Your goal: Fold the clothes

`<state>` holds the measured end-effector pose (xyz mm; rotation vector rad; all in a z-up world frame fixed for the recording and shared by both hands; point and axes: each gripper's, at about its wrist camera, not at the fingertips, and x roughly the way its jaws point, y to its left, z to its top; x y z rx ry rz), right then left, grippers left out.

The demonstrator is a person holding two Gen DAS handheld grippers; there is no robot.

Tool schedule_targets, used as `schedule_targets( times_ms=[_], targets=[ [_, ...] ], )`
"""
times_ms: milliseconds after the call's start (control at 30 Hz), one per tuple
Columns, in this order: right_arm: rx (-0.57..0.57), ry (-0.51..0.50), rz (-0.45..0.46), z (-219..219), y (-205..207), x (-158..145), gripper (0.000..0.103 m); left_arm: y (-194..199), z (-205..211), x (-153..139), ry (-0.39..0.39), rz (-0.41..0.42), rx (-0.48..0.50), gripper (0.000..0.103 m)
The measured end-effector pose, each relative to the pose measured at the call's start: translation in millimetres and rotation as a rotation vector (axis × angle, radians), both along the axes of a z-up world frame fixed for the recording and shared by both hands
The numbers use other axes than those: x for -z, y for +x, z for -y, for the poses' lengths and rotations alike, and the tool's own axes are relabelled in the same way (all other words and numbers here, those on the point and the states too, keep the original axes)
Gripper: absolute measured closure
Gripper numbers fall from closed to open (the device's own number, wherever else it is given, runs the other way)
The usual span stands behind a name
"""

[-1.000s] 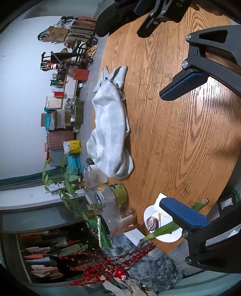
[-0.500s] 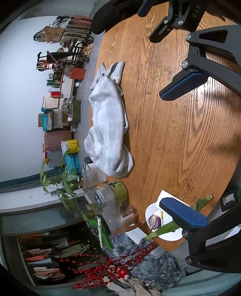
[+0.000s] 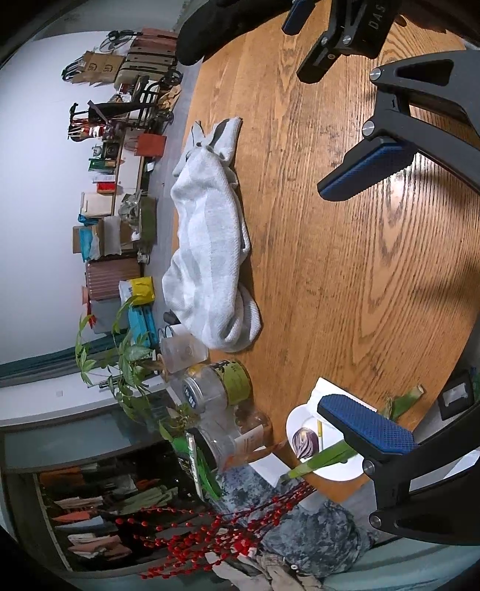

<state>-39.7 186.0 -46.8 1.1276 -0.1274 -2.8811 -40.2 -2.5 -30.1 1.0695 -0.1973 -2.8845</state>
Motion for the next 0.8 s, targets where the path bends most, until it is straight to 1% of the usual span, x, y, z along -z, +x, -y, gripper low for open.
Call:
schedule_targets(
  times_ms=[233, 567, 800],
  targets=[
    [0.013, 0.078, -0.026, -1.2, 3.9, -3.2, 0.000, -0.2, -5.3, 2.7, 0.003, 0.006, 0.004, 0.000],
    [0.019, 0.068, -0.041, -7.9, 7.8, -4.1, 0.000, -2.9, -11.6, 9.5, -0.002, 0.013, 0.016, 0.000],
    [0.028, 0.063, -0.033, -9.0, 3.5, 1.0, 0.000, -11.1, 2.8, 12.1, 0.037, 0.012, 0.007, 0.000]
  ],
)
